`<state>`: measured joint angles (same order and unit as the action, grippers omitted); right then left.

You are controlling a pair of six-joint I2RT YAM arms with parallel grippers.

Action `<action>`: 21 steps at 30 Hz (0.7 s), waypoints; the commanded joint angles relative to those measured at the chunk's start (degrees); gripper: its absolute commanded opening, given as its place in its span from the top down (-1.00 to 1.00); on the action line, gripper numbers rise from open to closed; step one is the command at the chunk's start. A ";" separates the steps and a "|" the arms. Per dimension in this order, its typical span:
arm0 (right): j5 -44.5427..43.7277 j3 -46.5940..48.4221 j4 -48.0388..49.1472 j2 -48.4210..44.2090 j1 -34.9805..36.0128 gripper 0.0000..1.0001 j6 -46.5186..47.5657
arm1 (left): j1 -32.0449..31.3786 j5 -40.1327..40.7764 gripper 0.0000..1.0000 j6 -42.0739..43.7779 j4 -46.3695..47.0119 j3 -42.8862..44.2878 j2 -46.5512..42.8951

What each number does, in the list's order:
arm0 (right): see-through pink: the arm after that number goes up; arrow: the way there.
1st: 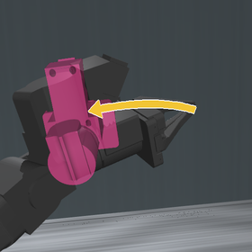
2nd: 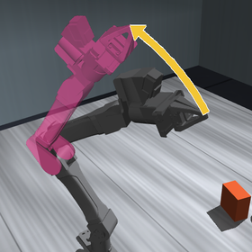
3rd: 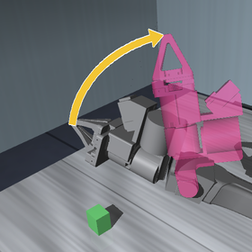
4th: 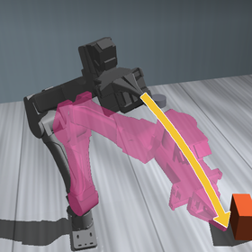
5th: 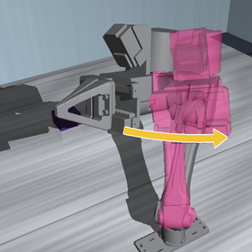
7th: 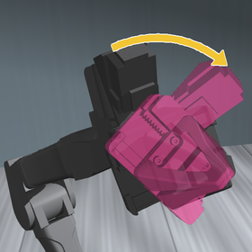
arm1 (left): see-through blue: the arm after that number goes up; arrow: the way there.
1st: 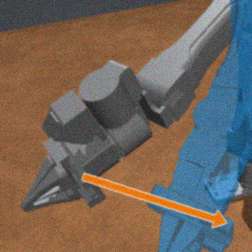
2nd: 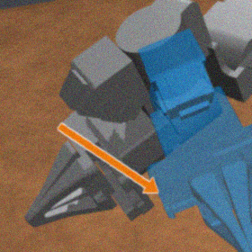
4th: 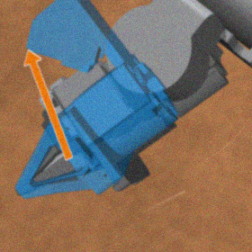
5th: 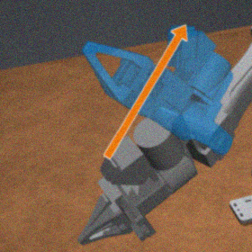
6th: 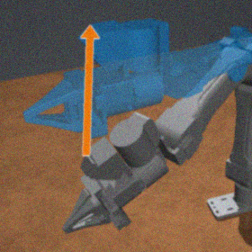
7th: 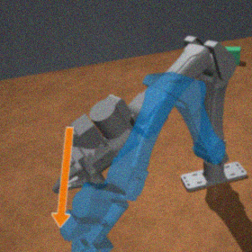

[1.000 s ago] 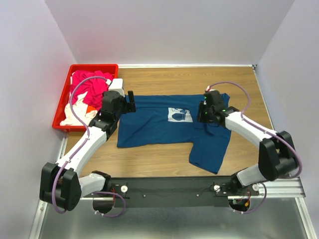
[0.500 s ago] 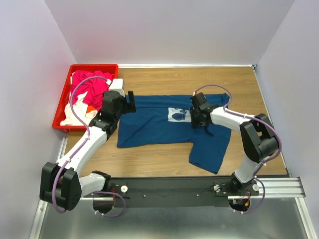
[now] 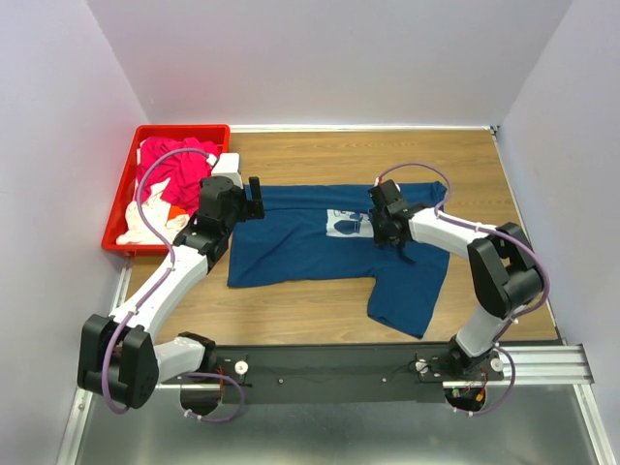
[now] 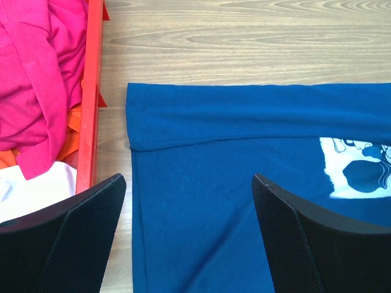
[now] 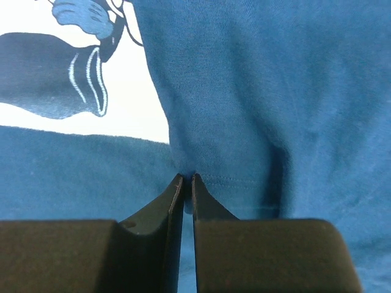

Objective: Fold and stack the t-shirts
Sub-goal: Fold the tshirt

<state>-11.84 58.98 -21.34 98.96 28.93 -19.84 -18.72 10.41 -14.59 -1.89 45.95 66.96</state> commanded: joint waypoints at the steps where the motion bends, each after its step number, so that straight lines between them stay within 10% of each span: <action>1: -1.97 0.43 -2.12 -3.06 0.43 0.73 0.41 | 0.09 -0.40 -0.83 0.00 -0.22 1.24 0.36; 21: 11.22 7.90 -5.99 0.27 0.43 0.82 -3.81 | 0.09 -0.31 -0.83 0.17 -0.31 1.16 0.37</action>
<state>-3.88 64.16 -25.45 97.06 28.93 -21.69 -18.72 10.41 -14.57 -1.93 45.95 67.09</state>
